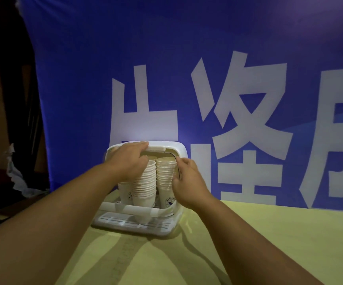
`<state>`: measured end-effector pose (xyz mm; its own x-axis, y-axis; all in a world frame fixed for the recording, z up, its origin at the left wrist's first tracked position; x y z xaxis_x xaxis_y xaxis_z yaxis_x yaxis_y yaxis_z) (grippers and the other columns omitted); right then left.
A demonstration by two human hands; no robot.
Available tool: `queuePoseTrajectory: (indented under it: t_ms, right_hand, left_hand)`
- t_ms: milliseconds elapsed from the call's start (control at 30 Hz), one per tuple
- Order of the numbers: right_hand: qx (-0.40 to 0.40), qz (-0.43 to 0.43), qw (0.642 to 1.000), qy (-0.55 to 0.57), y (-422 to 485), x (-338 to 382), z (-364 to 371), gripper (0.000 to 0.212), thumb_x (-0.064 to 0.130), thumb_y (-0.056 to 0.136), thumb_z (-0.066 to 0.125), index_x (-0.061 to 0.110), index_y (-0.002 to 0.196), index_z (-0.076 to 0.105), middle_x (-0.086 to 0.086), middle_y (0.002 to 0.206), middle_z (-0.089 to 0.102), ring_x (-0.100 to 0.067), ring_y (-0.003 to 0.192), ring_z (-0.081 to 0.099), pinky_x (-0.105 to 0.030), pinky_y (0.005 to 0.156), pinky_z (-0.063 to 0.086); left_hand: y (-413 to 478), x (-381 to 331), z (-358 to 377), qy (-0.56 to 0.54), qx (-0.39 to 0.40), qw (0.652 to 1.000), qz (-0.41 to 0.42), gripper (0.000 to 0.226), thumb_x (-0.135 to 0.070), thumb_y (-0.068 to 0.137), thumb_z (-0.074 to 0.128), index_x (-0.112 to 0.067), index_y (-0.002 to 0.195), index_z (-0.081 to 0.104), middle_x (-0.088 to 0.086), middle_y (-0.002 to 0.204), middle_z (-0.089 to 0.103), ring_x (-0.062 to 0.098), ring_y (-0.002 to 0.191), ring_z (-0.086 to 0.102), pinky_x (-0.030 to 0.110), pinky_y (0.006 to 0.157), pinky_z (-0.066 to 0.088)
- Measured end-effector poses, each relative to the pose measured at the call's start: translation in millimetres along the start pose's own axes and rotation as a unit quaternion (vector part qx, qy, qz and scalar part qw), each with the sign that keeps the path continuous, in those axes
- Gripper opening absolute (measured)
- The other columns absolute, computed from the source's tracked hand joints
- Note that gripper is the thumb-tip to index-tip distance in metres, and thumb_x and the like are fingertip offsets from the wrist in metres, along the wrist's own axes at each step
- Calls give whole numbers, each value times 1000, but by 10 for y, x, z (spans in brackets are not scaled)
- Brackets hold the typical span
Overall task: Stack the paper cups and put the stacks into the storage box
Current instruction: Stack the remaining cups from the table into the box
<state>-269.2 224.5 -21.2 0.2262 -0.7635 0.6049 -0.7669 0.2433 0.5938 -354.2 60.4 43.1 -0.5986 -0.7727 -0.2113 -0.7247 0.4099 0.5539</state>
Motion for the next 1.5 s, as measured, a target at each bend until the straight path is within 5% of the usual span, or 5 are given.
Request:
queuePoseTrajectory:
  t_ms: [300,600,800,1133,1500]
  right_hand:
    - [-38,24,999,29,-7,127,-220,39,31,96,56,26,134,56,2,131,60,-17,112,60,-40,93,54]
    - [41,-44,997,-51,-142,323,-26,54,56,99,40,43,150,28,8,163,15,-22,147,22,-47,113,30]
    - [46,-36,996,-71,-154,318,8,58,53,96,49,43,150,28,10,164,10,-22,147,24,-42,111,32]
    - [60,-35,995,-64,-141,313,3,63,44,95,59,43,150,29,10,162,12,-22,146,23,-43,111,32]
    - [16,-34,999,-26,-158,427,-66,18,41,95,59,41,113,59,6,150,29,-20,135,35,-34,104,35]
  left_hand:
    - [-223,46,-155,-30,15,999,18,57,-32,94,60,-29,150,48,-3,153,48,21,137,43,44,110,41]
    - [-884,166,-94,-11,-50,997,63,65,-43,85,56,-39,148,39,-13,142,52,13,127,46,47,106,42]
    - [-622,300,-76,-27,-72,997,27,74,-49,92,66,-38,155,29,-13,159,34,17,142,30,50,112,38]
    - [-369,159,-32,74,-154,985,-4,48,-65,77,76,-42,111,51,-16,112,49,14,109,39,35,88,26]
    - [-560,244,-59,38,-146,988,34,43,-52,75,84,-41,94,46,-16,97,50,12,94,48,36,83,45]
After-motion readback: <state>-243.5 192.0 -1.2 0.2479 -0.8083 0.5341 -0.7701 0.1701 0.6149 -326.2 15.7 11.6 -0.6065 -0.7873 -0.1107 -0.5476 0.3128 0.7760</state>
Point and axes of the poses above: each hand's wrist, its own y-axis towards the middle knuckle, its own z-axis out of the palm, x = y × z, the point moved 5 cm from there along y, towards the middle knuckle
